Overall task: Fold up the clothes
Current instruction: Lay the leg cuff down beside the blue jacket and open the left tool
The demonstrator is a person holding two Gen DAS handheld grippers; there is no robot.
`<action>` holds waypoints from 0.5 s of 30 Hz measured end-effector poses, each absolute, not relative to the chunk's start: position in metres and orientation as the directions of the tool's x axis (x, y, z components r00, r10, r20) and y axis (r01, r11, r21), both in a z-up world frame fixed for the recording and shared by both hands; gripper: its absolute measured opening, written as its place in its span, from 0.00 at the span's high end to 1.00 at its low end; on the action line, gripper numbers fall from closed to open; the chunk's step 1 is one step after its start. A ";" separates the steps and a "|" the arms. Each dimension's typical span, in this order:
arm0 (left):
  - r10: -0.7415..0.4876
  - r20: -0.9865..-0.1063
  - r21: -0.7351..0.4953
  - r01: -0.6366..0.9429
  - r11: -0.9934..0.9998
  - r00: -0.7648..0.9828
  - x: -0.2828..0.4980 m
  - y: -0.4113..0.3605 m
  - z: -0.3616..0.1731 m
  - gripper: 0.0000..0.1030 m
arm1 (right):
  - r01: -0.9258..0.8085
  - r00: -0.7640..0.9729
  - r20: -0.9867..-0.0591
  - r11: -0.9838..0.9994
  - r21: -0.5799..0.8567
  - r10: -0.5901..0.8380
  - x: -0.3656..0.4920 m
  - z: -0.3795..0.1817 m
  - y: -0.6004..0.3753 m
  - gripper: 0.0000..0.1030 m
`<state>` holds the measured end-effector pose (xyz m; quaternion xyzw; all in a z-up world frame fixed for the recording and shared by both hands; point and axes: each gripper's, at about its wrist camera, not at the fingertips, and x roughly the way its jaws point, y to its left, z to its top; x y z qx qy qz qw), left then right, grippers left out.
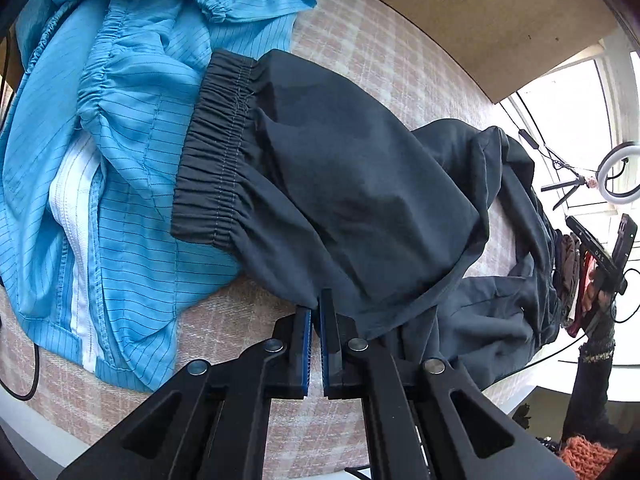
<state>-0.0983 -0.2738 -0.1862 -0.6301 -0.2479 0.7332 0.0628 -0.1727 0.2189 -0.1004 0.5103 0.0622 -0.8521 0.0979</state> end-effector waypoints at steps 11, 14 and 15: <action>-0.024 -0.883 -0.066 0.176 -0.982 -0.468 -0.257 -0.287 -0.045 0.96 | 0.109 -0.352 -0.926 -0.977 -0.182 0.133 -0.199 -0.184 0.291 0.52; -0.189 -0.845 0.074 0.239 -0.968 -0.500 -0.297 -0.306 -0.016 0.89 | 0.092 -0.343 -0.927 -0.977 -0.194 0.152 -0.211 -0.186 0.304 0.41; -0.173 -0.842 0.060 0.229 -0.972 -0.511 -0.296 -0.309 -0.011 0.87 | 0.087 -0.340 -0.927 -0.976 -0.198 0.158 -0.215 -0.187 0.308 0.41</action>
